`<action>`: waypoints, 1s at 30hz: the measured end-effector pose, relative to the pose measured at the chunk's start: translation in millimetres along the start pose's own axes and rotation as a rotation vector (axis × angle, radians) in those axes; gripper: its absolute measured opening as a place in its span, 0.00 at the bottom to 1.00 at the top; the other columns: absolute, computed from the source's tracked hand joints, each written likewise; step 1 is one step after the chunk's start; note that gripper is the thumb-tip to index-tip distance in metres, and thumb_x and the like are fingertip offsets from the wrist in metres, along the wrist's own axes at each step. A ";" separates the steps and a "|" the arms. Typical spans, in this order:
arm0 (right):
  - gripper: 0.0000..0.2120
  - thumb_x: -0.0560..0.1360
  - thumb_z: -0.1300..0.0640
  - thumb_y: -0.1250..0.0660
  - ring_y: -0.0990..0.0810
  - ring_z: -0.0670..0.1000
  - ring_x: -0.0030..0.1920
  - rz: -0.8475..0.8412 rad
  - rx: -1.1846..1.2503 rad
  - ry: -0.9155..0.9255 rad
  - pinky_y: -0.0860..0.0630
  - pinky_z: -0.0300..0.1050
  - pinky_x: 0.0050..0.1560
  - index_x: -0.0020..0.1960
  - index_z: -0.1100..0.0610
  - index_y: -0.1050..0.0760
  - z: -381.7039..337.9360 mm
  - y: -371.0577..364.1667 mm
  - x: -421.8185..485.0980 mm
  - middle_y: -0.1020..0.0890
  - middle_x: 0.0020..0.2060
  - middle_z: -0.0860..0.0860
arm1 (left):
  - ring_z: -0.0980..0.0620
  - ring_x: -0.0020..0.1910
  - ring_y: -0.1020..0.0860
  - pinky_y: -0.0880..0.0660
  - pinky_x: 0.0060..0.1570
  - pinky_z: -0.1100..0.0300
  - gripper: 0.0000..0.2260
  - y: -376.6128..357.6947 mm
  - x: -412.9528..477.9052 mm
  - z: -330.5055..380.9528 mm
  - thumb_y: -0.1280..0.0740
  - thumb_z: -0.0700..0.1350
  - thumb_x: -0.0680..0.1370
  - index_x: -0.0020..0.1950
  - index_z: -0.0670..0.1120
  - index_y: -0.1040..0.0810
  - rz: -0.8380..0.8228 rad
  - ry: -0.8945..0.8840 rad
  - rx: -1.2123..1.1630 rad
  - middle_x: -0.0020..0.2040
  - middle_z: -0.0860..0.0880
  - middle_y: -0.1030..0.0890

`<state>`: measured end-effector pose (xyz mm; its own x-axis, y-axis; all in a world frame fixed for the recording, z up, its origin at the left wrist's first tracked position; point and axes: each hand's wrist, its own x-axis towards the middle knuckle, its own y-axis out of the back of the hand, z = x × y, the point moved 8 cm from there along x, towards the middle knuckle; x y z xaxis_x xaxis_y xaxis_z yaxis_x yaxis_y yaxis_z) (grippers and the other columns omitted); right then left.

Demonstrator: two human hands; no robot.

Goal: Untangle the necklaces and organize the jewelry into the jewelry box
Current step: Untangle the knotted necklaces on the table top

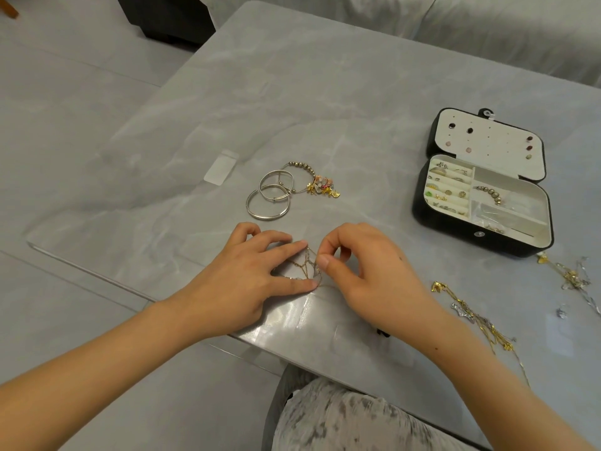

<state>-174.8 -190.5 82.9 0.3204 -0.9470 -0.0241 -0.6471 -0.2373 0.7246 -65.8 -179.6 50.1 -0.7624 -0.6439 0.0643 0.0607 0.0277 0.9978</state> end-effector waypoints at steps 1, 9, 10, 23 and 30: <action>0.05 0.75 0.57 0.35 0.30 0.43 0.43 0.011 -0.015 0.005 0.36 0.29 0.44 0.41 0.50 0.27 0.4 0.2 0.8 0.29 0.36 0.37 | 0.41 0.58 0.23 0.41 0.52 0.53 0.25 -0.1 0.0 0.0 0.47 0.40 0.71 0.59 0.60 0.22 -0.002 0.000 -0.001 0.62 0.44 0.22; 0.04 0.75 0.56 0.35 0.29 0.49 0.45 -0.033 -0.239 0.014 0.36 0.38 0.43 0.46 0.53 0.21 15.6 -15.3 4.1 0.21 0.42 0.47 | 0.41 0.57 0.23 0.40 0.52 0.53 0.26 1.1 1.2 -0.2 0.48 0.40 0.69 0.59 0.60 0.21 -0.012 -0.002 0.006 0.62 0.43 0.22; 0.04 0.75 0.56 0.35 0.28 0.49 0.45 0.007 -0.261 -0.011 0.35 0.39 0.44 0.46 0.53 0.22 19.0 -11.3 2.9 0.21 0.42 0.47 | 0.41 0.57 0.23 0.40 0.52 0.53 0.26 1.4 1.2 0.1 0.48 0.40 0.69 0.58 0.60 0.21 -0.011 -0.001 0.005 0.62 0.43 0.22; 0.06 0.76 0.52 0.37 0.27 0.49 0.49 0.051 -0.286 -0.235 0.32 0.40 0.48 0.50 0.53 0.24 35.1 -14.4 -7.8 0.24 0.46 0.48 | 0.39 0.59 0.24 0.40 0.53 0.53 0.23 14.1 0.2 0.6 0.48 0.42 0.72 0.54 0.60 0.18 0.046 0.054 -0.055 0.63 0.44 0.22; 0.09 0.79 0.55 0.45 0.27 0.50 0.49 0.033 -0.397 -0.233 0.31 0.42 0.48 0.50 0.55 0.26 34.0 -17.5 -5.2 0.24 0.49 0.50 | 0.40 0.59 0.24 0.40 0.54 0.52 0.24 22.2 2.4 -0.3 0.48 0.41 0.71 0.53 0.59 0.17 0.094 0.061 -0.061 0.62 0.45 0.22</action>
<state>-188.6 -188.8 47.0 0.1108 -0.9868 -0.1178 -0.3242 -0.1479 0.9344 -66.1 -180.7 72.4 -0.7111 -0.6860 0.1540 0.1701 0.0447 0.9844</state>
